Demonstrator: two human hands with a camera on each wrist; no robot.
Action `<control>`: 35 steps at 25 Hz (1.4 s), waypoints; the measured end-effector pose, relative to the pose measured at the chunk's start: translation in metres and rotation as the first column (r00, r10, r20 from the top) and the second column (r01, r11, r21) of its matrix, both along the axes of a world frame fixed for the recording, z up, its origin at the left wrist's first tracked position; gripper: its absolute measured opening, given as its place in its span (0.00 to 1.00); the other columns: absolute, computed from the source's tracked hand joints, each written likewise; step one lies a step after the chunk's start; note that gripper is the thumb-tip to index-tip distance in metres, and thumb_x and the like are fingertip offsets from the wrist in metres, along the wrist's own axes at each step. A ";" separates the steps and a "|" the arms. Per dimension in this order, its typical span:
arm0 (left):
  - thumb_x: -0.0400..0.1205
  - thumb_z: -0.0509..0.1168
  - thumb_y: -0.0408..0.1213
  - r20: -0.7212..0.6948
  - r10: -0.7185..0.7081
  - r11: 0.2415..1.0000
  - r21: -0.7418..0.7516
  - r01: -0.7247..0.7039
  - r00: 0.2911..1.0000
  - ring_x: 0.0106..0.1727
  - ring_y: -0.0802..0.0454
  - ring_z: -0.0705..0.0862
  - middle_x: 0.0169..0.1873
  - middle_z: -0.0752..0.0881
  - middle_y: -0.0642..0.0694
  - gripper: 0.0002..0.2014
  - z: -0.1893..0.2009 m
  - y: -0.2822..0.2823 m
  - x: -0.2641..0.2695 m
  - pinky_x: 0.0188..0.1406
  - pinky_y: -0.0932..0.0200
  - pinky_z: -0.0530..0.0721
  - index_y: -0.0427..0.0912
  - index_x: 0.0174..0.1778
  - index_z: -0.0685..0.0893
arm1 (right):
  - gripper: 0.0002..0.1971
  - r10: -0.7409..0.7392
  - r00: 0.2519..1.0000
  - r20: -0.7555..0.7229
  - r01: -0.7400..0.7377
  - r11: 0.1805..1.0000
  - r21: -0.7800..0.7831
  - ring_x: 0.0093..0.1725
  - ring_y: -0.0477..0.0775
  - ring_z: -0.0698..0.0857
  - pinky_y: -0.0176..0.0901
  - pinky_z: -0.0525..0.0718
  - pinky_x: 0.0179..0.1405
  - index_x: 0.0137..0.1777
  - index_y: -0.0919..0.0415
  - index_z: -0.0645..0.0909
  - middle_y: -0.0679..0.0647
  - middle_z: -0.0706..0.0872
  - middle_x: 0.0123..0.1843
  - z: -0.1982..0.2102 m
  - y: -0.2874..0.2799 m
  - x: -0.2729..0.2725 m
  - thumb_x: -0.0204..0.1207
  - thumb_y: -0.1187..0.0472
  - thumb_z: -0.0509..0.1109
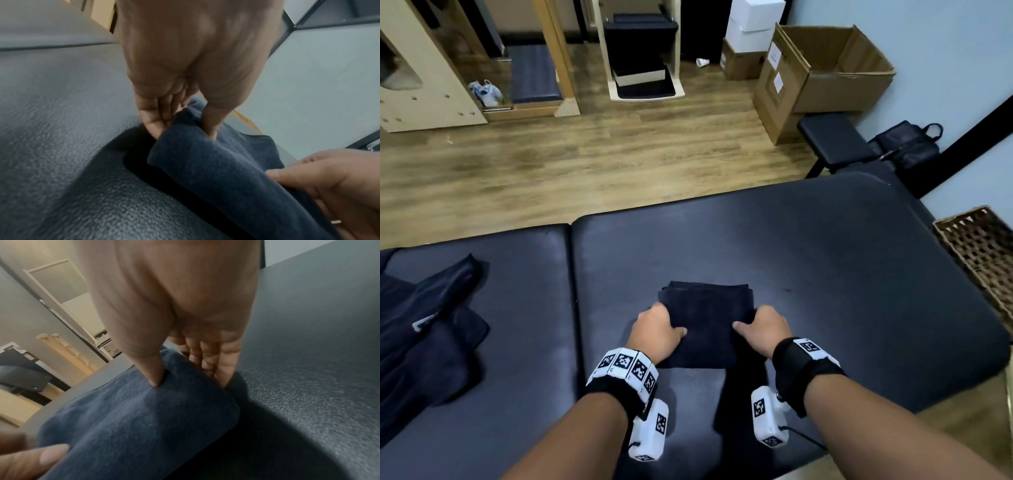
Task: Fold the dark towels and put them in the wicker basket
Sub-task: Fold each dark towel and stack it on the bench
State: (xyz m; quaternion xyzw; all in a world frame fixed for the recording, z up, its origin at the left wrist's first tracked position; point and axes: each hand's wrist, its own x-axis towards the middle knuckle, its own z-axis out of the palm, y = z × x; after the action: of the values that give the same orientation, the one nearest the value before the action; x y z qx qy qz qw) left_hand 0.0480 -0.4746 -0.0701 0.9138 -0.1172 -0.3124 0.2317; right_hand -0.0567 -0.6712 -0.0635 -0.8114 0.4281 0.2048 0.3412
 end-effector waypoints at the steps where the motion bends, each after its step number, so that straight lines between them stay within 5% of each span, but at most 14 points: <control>1: 0.73 0.74 0.47 -0.011 -0.004 1.000 0.010 0.004 1.000 0.59 0.38 0.86 0.55 0.88 0.40 0.20 -0.001 0.000 0.001 0.57 0.50 0.85 0.41 0.56 0.82 | 0.12 0.002 1.000 0.019 -0.002 1.000 0.024 0.52 0.58 0.88 0.46 0.86 0.52 0.49 0.56 0.84 0.52 0.90 0.48 0.000 -0.001 -0.001 0.72 0.49 0.75; 6: 0.72 0.72 0.51 -0.104 -0.034 0.999 -0.024 0.032 0.994 0.56 0.45 0.87 0.51 0.89 0.46 0.17 -0.004 -0.029 0.000 0.58 0.50 0.85 0.46 0.53 0.85 | 0.06 -0.004 0.992 0.127 0.002 1.000 0.019 0.50 0.56 0.87 0.41 0.82 0.47 0.47 0.56 0.85 0.50 0.91 0.45 0.007 -0.044 -0.006 0.71 0.59 0.73; 11: 0.72 0.76 0.45 -0.102 0.045 0.994 -0.097 -0.055 0.994 0.46 0.51 0.87 0.40 0.89 0.51 0.10 0.007 -0.122 -0.011 0.48 0.55 0.86 0.44 0.42 0.85 | 0.03 0.014 0.977 0.213 -0.016 1.000 0.005 0.48 0.58 0.85 0.40 0.76 0.44 0.43 0.56 0.82 0.51 0.89 0.42 0.007 -0.135 -0.009 0.70 0.60 0.70; 18: 0.73 0.77 0.40 -0.193 0.223 0.942 -0.211 -0.262 0.956 0.31 0.50 0.83 0.28 0.85 0.52 0.10 0.005 -0.324 -0.030 0.30 0.58 0.78 0.42 0.34 0.83 | 0.04 -0.081 0.952 0.297 0.066 0.996 0.061 0.48 0.56 0.89 0.41 0.83 0.47 0.43 0.56 0.87 0.49 0.90 0.39 0.009 -0.347 -0.018 0.68 0.61 0.76; 22: 0.73 0.78 0.37 -0.238 0.250 0.903 -0.292 -0.315 0.939 0.30 0.50 0.82 0.27 0.85 0.49 0.11 0.021 -0.424 -0.017 0.29 0.56 0.79 0.41 0.31 0.82 | 0.05 -0.090 0.942 0.323 0.091 0.996 0.013 0.50 0.56 0.89 0.44 0.85 0.52 0.45 0.56 0.87 0.49 0.91 0.42 0.021 -0.438 -0.011 0.69 0.59 0.77; 25: 0.70 0.78 0.43 -0.208 0.329 0.842 -0.378 -0.386 0.921 0.30 0.48 0.83 0.27 0.86 0.45 0.15 0.032 -0.482 0.007 0.33 0.48 0.84 0.38 0.29 0.82 | 0.14 -0.127 0.896 0.426 0.168 0.984 -0.060 0.57 0.57 0.89 0.41 0.81 0.57 0.58 0.56 0.88 0.51 0.91 0.50 0.035 -0.489 0.010 0.72 0.59 0.78; 29: 0.70 0.71 0.47 -0.071 0.363 0.873 -0.323 -0.366 0.929 0.31 0.44 0.87 0.24 0.88 0.42 0.18 0.037 -0.509 0.006 0.43 0.49 0.87 0.33 0.29 0.82 | 0.22 -0.206 0.875 0.437 0.278 0.955 -0.107 0.64 0.60 0.87 0.45 0.80 0.67 0.67 0.59 0.85 0.57 0.91 0.61 0.029 -0.527 0.014 0.72 0.60 0.78; 32: 0.71 0.68 0.44 -0.137 0.216 0.953 -0.187 -0.240 0.967 0.29 0.45 0.90 0.25 0.89 0.40 0.15 0.027 -0.485 -0.020 0.40 0.53 0.90 0.32 0.32 0.85 | 0.22 -0.137 0.943 0.303 0.190 0.970 -0.152 0.64 0.65 0.86 0.48 0.81 0.64 0.64 0.58 0.84 0.61 0.89 0.61 0.008 -0.523 -0.007 0.70 0.59 0.78; 35: 0.71 0.68 0.44 -0.182 0.180 0.980 -0.049 -0.192 0.967 0.25 0.48 0.89 0.26 0.90 0.41 0.15 0.010 -0.431 -0.045 0.37 0.54 0.91 0.33 0.33 0.86 | 0.20 -0.249 0.932 0.263 0.291 0.947 -0.135 0.64 0.68 0.84 0.50 0.81 0.61 0.63 0.61 0.80 0.66 0.86 0.63 -0.004 -0.500 -0.029 0.71 0.60 0.75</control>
State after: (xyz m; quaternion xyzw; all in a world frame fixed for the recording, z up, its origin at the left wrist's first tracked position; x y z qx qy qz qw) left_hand 0.0030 -0.9058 -0.0603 0.8811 -0.0202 -0.3651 0.2998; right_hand -0.0856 -1.1714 -0.0671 -0.7899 0.5069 0.0173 0.3447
